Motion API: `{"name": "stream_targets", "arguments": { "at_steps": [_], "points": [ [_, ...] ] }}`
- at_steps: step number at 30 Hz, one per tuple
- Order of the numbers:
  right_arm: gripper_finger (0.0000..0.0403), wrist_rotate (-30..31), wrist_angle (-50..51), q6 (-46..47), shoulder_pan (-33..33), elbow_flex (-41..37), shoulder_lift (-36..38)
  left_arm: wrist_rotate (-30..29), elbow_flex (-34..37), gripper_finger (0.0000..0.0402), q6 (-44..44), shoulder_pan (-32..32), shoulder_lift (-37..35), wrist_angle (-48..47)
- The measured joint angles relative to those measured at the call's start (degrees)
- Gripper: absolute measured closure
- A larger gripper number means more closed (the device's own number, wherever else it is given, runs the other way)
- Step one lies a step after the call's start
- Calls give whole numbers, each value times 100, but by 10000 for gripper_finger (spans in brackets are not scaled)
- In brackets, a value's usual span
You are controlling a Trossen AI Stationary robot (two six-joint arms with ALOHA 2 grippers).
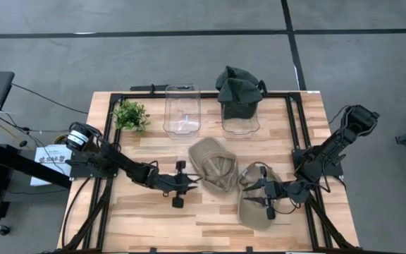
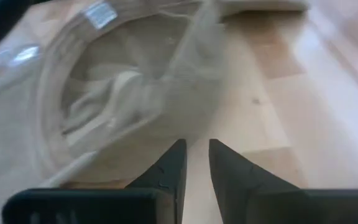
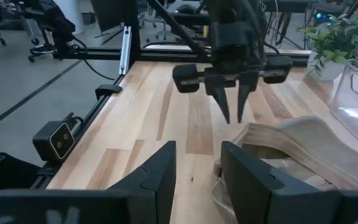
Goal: Pick & Place hat
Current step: Put the left brown cap into the left transparent bin
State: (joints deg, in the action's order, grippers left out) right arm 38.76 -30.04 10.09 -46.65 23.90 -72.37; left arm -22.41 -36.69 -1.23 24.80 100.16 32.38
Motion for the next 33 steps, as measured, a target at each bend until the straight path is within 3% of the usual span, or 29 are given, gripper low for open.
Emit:
{"name": "stream_targets", "arguments": {
  "at_steps": [12,24,33],
  "points": [
    [285,2,-7,0,0,2,-3,400,-192,327,-321,-263,-80,-119],
    [285,2,-30,0,0,2,-3,-812,-183,262,-1233,-491,-341,-925],
    [285,4,-38,0,2,2,-3,-421,-183,263,-1186,-947,-185,-1071]
  ]
}}
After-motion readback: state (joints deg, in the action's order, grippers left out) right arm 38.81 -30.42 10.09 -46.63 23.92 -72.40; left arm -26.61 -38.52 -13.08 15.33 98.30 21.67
